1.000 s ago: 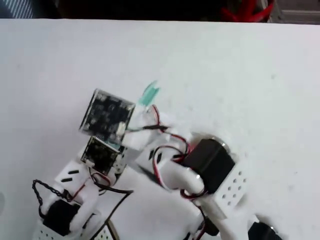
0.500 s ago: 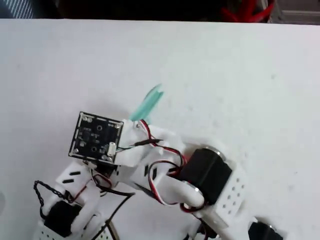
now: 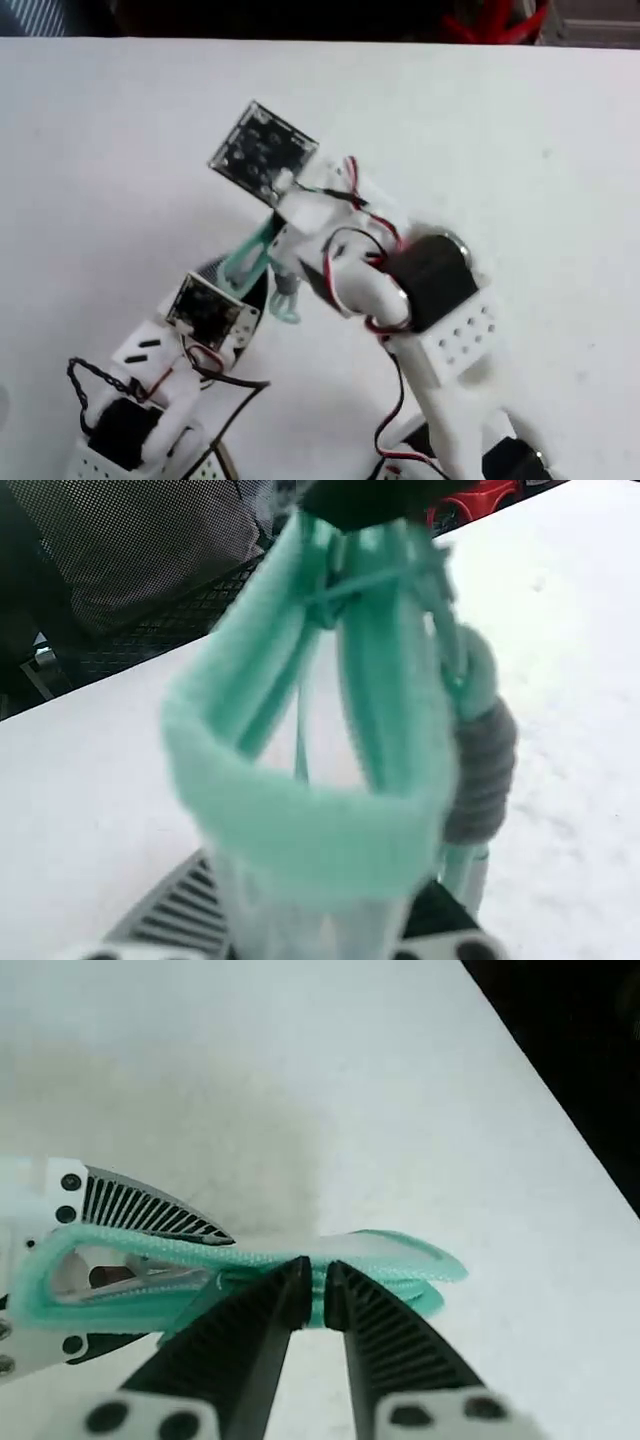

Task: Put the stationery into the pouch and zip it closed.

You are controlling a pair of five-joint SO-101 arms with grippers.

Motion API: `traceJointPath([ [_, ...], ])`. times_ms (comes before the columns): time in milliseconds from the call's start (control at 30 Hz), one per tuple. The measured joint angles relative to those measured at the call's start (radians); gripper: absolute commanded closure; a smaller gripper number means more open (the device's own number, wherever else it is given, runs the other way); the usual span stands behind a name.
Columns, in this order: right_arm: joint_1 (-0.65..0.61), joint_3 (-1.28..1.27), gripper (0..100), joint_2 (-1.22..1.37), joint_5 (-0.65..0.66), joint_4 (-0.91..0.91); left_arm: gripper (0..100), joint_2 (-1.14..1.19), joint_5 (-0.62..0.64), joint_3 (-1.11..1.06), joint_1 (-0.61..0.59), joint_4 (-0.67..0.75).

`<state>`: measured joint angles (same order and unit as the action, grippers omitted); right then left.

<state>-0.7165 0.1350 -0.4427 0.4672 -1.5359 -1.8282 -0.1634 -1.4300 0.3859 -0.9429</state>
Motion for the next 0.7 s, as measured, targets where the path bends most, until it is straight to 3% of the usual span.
traceJointPath([
  [333,-0.008,0.008,97.9,0.031,0.106,-0.14,98,0.0,0.0,0.0,0.005,0.0],
  [700,-0.206,-0.006,97.9,0.028,0.075,-0.146,98,0.0,0.0,-0.002,0.002,-0.002],
])
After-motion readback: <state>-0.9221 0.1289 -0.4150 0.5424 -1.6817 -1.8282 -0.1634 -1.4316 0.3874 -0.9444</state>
